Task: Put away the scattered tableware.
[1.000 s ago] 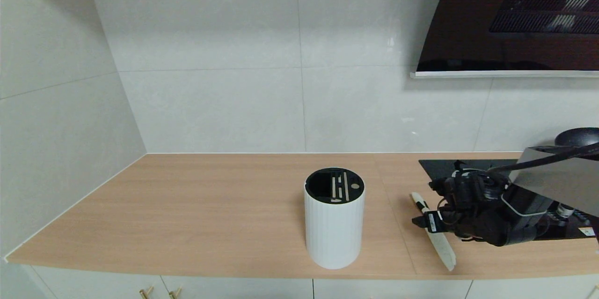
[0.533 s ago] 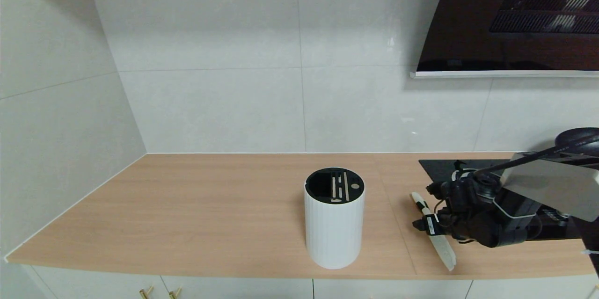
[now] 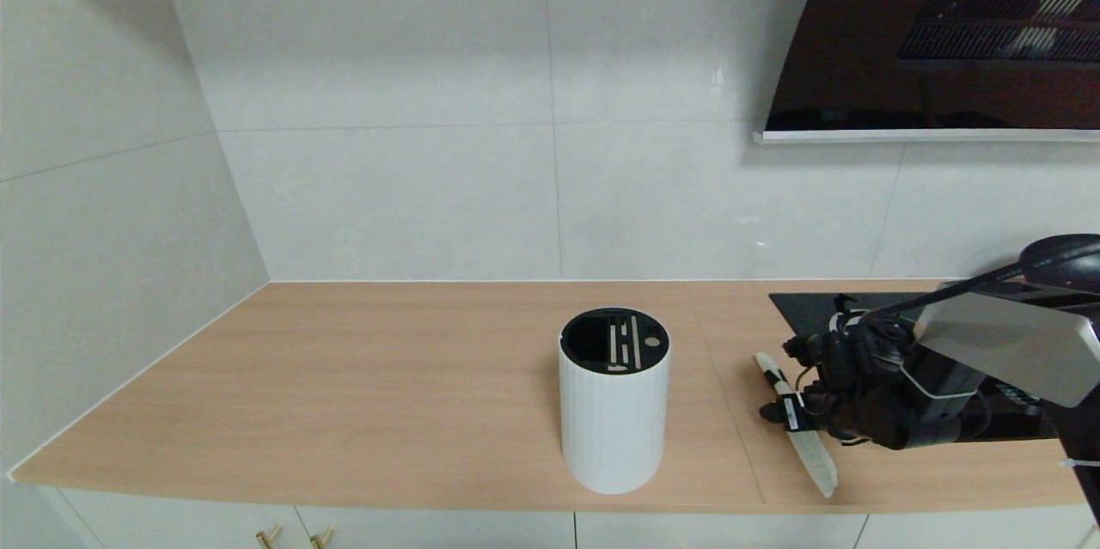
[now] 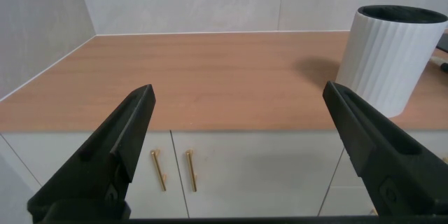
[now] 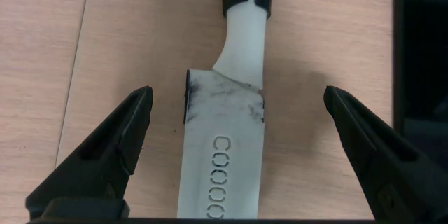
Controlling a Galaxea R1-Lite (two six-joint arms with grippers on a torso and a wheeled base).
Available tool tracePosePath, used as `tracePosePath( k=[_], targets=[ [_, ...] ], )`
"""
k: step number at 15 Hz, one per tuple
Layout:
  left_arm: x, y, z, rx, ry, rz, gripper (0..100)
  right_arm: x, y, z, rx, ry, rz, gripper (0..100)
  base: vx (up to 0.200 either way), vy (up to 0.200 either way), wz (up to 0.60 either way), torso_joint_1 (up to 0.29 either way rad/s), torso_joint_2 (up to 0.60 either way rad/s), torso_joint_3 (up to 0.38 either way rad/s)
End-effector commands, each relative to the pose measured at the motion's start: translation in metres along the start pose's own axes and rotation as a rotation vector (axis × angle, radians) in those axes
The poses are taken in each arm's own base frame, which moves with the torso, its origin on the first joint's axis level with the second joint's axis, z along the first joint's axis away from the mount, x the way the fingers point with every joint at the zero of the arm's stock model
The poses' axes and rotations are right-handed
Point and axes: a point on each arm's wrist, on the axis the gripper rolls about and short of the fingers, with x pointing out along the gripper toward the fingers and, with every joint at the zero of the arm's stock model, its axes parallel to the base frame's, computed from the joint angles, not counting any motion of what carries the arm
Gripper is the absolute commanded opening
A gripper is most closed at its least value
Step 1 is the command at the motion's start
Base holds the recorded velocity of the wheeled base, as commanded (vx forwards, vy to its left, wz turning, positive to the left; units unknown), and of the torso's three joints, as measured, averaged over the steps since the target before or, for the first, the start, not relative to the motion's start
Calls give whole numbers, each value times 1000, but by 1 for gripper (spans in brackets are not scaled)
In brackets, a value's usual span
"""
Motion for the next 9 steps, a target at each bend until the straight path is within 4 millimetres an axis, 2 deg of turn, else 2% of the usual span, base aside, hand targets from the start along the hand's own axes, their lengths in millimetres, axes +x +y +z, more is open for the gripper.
tracePosePath(
  k=[1, 2, 3, 9],
  targets=[
    [0, 0, 0, 0, -1, 0, 100, 0, 0, 2, 0, 3, 2, 100, 0, 0, 0, 0, 0, 0],
    [0, 0, 0, 0, 0, 0, 100, 0, 0, 3, 0, 0, 0, 100, 0, 0, 0, 0, 0, 0],
    [0, 0, 0, 0, -1, 0, 100, 0, 0, 3, -1, 4, 2, 0, 0, 0, 0, 0, 0, 0],
    [0, 0, 0, 0, 0, 0, 100, 0, 1, 3, -3, 6, 3, 0, 0, 0, 0, 0, 0, 0]
  ],
)
